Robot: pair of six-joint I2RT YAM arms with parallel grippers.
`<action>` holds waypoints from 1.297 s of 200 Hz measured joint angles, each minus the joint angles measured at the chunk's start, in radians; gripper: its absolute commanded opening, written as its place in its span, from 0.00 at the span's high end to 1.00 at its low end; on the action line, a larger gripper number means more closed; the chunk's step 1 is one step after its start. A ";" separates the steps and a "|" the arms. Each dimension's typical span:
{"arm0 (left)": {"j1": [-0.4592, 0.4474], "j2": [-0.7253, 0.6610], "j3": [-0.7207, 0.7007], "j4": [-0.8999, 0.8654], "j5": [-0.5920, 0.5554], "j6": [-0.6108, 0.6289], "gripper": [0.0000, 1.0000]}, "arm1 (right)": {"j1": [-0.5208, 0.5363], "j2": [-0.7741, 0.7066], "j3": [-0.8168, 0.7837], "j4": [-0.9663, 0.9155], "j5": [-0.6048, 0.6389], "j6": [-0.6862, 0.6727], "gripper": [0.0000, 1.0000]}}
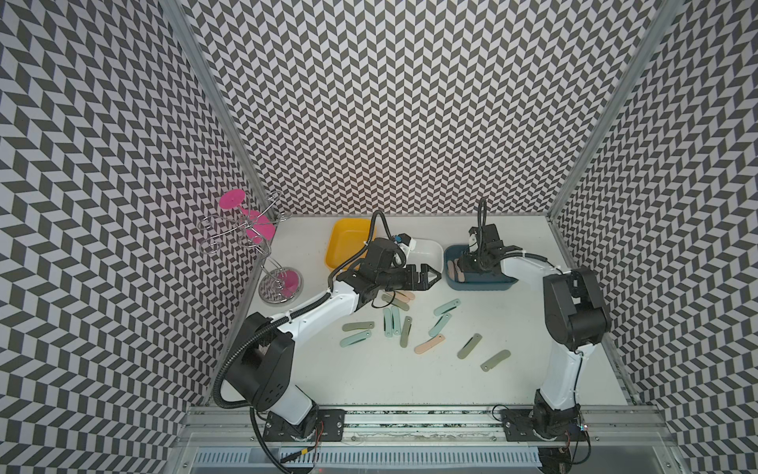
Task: Place the fruit knives into the storage box by color
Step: Place the fruit knife in the storage box, then pick up the fruit knife from the center of the board.
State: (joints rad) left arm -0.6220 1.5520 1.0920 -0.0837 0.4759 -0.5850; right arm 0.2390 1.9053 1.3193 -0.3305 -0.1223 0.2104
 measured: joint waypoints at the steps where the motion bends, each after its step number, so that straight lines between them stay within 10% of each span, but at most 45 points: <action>1: 0.000 -0.001 0.000 0.000 0.000 0.000 0.00 | 0.000 -0.004 0.000 0.000 0.000 0.000 0.57; 67: 0.001 -0.101 -0.129 0.000 -0.023 0.002 0.00 | 0.037 -0.320 -0.171 0.006 -0.048 0.041 0.44; 130: 0.023 -0.218 -0.296 -0.002 -0.050 0.011 0.00 | 0.317 -0.506 -0.463 -0.010 0.015 0.126 0.30; 259: 0.030 -0.319 -0.361 0.000 -0.068 0.004 0.00 | 0.669 -0.497 -0.668 0.078 0.040 0.414 0.25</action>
State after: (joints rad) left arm -0.5919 1.2327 0.7311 -0.0841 0.4084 -0.5812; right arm 0.9077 1.4078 0.6514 -0.2527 -0.0826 0.6243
